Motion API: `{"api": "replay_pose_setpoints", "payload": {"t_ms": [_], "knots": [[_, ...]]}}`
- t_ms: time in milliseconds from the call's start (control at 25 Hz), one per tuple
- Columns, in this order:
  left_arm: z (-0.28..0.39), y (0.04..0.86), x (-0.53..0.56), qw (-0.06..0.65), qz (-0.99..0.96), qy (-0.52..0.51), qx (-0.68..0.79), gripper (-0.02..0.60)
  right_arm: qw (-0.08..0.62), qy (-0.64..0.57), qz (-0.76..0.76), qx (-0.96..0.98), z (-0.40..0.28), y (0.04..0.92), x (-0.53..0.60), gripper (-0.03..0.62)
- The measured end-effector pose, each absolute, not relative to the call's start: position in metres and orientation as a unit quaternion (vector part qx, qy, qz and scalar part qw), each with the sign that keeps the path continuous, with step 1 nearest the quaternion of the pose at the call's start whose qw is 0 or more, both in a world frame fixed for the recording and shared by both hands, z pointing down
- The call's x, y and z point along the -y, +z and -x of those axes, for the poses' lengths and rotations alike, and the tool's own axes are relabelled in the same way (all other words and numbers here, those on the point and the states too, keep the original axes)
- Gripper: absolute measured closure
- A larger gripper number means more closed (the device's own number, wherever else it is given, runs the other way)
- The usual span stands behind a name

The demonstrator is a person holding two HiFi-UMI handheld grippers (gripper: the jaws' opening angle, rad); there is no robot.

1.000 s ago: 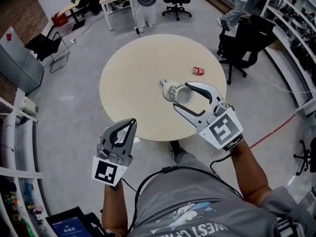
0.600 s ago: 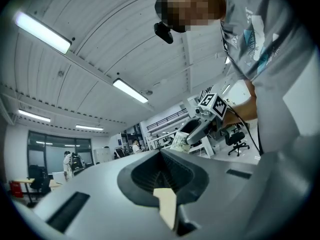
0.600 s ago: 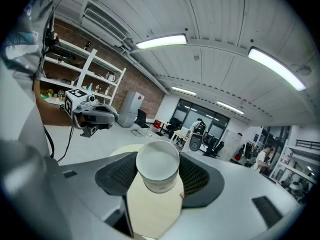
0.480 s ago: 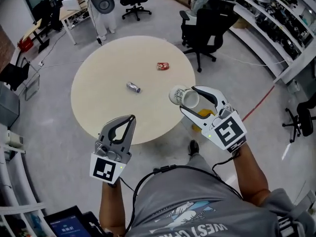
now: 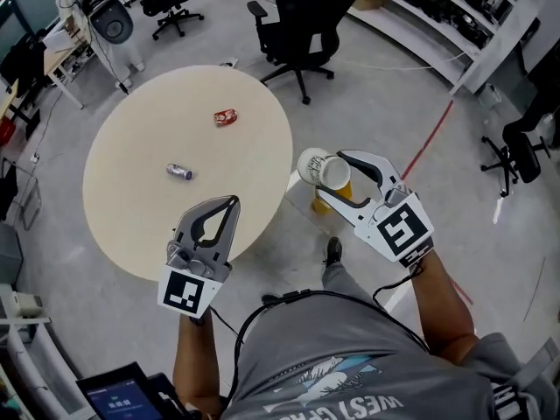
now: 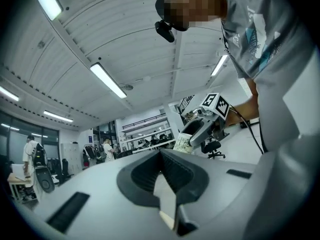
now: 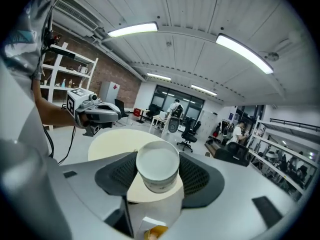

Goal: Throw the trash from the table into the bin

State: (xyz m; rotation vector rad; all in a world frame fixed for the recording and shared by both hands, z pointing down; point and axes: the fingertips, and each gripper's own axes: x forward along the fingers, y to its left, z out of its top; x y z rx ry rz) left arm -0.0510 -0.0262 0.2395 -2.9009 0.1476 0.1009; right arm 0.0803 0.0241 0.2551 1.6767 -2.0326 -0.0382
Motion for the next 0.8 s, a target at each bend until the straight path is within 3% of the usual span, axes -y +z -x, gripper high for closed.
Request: {"api": "replay_pose_setpoints", "payload": {"t_ms": [240,480,560,680,800], "knots": [[-0.084,0.286,0.026,0.112,0.994,0.002,0.01,0.538,0.23,0.032,-0.642,0.73,-0.198,0.314,-0.027,0.326],[-0.173,0.308,0.006,0.083,0.994,-0.038,0.053,0.538,0.221,0.08,-0.652,0.721,-0.277,0.338,-0.042,0.326],[-0.209,0.34,0.007,0.08,0.992,-0.062,0.076,0.538,0.217,0.106,-0.654,0.717,-0.307,0.369,-0.04,0.326],[-0.25,0.407,0.004,0.142,0.97,-0.142,0.138,0.538,0.212,0.146,-0.651,0.714,-0.344,0.425,-0.039,0.326],[-0.295,0.458,0.01,0.096,0.975,-0.143,0.14,0.538,0.216,0.176,-0.646,0.711,-0.38,0.486,-0.032,0.326]]}}
